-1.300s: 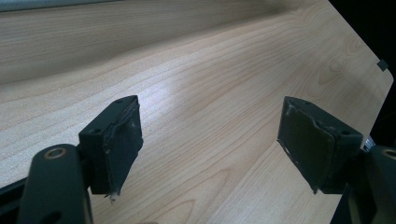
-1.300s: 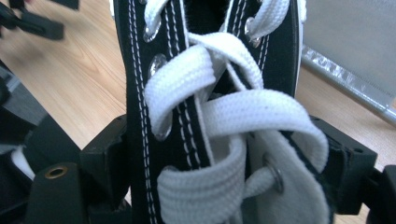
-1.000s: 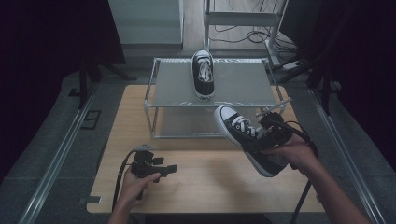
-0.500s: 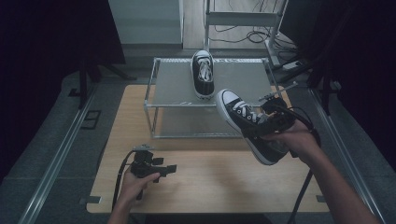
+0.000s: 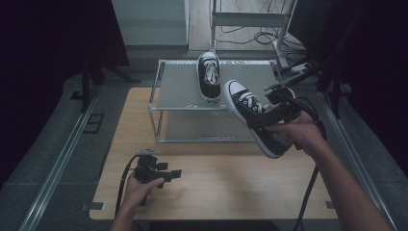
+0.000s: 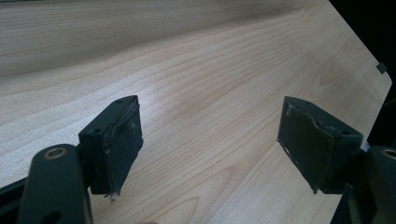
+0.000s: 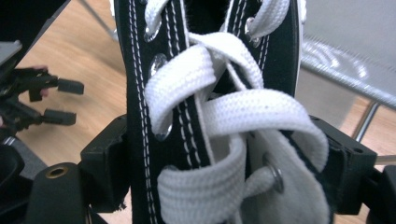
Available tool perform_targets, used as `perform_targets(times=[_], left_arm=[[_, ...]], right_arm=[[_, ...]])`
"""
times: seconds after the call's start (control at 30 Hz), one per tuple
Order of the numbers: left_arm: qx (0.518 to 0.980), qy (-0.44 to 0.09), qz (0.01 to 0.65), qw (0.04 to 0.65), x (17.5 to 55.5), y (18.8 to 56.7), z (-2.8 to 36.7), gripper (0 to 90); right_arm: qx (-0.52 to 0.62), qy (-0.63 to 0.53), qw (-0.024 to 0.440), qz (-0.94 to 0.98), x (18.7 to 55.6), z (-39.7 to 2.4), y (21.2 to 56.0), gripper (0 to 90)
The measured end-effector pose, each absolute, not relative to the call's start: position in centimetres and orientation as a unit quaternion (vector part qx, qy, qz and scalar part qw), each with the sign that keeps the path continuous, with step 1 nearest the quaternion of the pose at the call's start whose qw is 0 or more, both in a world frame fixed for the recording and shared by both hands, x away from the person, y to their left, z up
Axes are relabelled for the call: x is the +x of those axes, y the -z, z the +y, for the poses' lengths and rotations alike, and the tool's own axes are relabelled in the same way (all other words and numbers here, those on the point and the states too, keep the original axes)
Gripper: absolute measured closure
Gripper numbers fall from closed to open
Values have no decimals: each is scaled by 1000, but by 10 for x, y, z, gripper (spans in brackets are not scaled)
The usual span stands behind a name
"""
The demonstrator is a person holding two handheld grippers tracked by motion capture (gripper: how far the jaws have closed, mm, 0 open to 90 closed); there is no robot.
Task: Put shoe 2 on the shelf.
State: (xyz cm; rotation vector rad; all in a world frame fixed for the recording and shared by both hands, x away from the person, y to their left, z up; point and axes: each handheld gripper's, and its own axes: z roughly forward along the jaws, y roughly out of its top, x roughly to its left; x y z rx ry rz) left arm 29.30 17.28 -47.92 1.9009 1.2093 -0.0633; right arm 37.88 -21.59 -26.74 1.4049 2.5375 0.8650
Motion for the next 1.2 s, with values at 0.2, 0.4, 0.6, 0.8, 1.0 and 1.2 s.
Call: perform_targets(times=[0.2,0.4,0.6,0.8,1.0,1.2], left_arm=[[760,26,485,432,293,479,174,221],[759,27,485,433,293,479,175,222],[758,27,486,434,293,479,175,221],[757,28,486,435,293,479,176,222],[759,29,482,436,293,479,175,221],[758,29,483,438,293,478,176,221]], right_arm=[[478,-265,67,835,393,-208,258,193],[491,-259,71,829,405,-202,255,193],[516,-259,73,814,418,-197,252,191],[539,-256,80,799,434,-194,248,190],[557,-253,83,787,448,-191,248,190],[572,-242,89,779,462,-183,250,190]])
